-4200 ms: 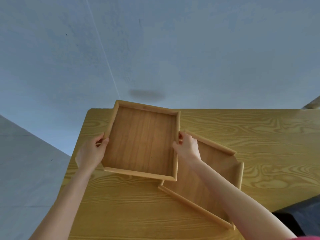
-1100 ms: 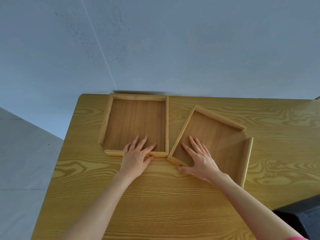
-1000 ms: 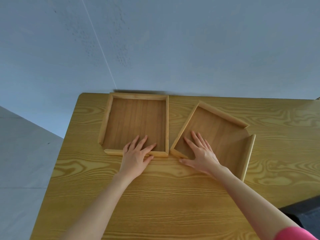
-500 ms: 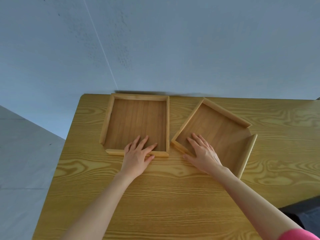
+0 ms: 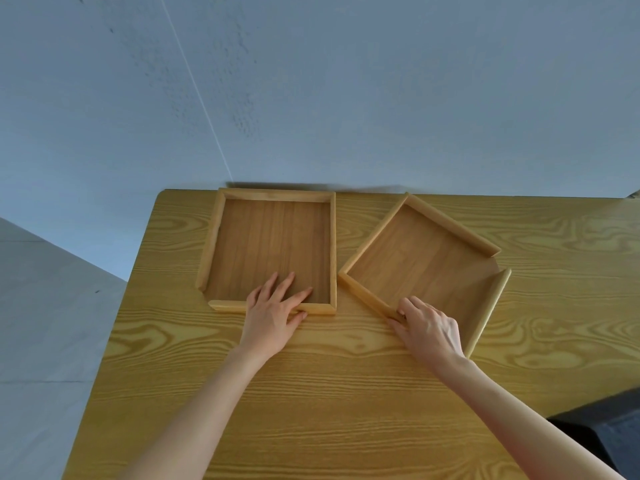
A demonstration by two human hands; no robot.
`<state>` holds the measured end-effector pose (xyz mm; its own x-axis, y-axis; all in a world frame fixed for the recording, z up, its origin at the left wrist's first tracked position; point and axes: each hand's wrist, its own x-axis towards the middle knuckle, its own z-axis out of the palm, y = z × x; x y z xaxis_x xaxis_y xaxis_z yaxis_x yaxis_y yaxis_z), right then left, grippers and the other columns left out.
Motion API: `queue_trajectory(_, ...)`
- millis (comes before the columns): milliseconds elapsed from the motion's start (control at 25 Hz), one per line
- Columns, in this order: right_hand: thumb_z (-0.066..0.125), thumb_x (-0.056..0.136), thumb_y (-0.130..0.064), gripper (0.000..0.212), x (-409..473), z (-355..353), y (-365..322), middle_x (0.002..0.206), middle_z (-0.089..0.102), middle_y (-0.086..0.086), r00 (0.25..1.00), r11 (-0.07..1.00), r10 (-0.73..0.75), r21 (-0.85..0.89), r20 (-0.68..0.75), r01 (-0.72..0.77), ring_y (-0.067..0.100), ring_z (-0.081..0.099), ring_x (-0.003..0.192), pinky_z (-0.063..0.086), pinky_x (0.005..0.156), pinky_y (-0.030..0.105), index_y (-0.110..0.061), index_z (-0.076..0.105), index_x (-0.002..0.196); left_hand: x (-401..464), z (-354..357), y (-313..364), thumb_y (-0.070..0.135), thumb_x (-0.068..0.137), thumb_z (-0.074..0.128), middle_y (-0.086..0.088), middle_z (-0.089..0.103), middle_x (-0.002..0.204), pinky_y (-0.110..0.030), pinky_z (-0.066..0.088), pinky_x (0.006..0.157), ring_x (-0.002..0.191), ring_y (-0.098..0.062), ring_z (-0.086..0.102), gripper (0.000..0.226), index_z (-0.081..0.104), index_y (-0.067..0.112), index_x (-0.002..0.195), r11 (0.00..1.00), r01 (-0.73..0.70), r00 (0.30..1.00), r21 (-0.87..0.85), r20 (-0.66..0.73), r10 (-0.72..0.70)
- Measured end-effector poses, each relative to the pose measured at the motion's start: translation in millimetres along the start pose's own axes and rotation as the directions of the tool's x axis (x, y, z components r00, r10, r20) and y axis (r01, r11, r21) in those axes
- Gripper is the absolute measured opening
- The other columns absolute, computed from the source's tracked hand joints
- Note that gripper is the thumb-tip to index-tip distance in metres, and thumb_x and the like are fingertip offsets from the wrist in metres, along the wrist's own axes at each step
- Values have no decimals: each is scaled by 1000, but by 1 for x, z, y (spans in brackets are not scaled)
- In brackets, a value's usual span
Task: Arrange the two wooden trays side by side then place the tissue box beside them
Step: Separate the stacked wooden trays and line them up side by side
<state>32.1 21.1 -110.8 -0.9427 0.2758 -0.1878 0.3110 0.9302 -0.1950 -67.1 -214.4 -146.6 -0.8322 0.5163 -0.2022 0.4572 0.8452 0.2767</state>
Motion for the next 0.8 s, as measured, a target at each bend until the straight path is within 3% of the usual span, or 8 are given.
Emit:
queue_trajectory(240, 50, 90, -35, 21, 40, -7, -29, 88, 57, 1, 1000, 999, 20, 49, 11, -20, 25, 60, 82, 37, 61, 31, -14, 50, 88, -2, 2, -1, 44, 88, 41, 0, 23, 152, -41, 12, 113, 142, -24, 12, 45, 35, 40, 133, 1000, -19, 999, -1, -41, 19)
queue_trajectory(360, 48, 92, -31, 22, 68, -5, -53, 99, 62, 5, 998, 995, 67, 69, 16, -68, 28, 61, 86, 39, 63, 32, -11, 54, 100, -1, 2, -2, 43, 88, 42, 0, 24, 152, -42, 13, 113, 141, -25, 14, 45, 37, 39, 132, 1000, -18, 999, -13, -50, 18)
queue_trajectory(520, 46, 92, -28, 29, 95, -6, -65, 109, 60, 12, 983, 986, 122, 95, 137, -136, 30, 59, 93, 43, 69, 34, -6, 52, 109, -1, 3, -2, 44, 89, 40, 1, 21, 153, -41, 12, 113, 142, -23, 11, 45, 34, 40, 133, 1000, -13, 999, -2, -35, 13)
queue_trajectory(600, 44, 92, -35, 36, 95, -8, -56, 109, 58, 12, 972, 962, 104, 227, 209, -152, 28, 58, 93, 49, 74, 37, -6, 51, 111, -2, 2, -1, 44, 89, 40, 1, 21, 153, -41, 12, 113, 142, -23, 11, 45, 34, 40, 133, 1000, -12, 999, -6, -36, 12)
queue_trajectory(680, 42, 91, -43, 46, 84, -12, -42, 115, 56, 10, 971, 954, -11, 292, 240, -62, 25, 56, 100, 50, 86, 40, -8, 47, 121, -2, 1, -1, 44, 89, 39, 2, 19, 154, -41, 12, 113, 142, -22, 10, 45, 34, 40, 133, 1000, -12, 1000, -3, -27, 12)
queue_trajectory(800, 41, 86, -55, 64, 56, -12, -14, 134, 45, 5, 947, 973, -211, 149, 244, 178, 22, 43, 122, 33, 106, 42, -23, 27, 139, -2, 0, 2, 39, 90, 41, 0, 18, 154, -42, 11, 113, 142, -24, 9, 43, 35, 40, 133, 1000, -12, 1000, 5, -22, 12)
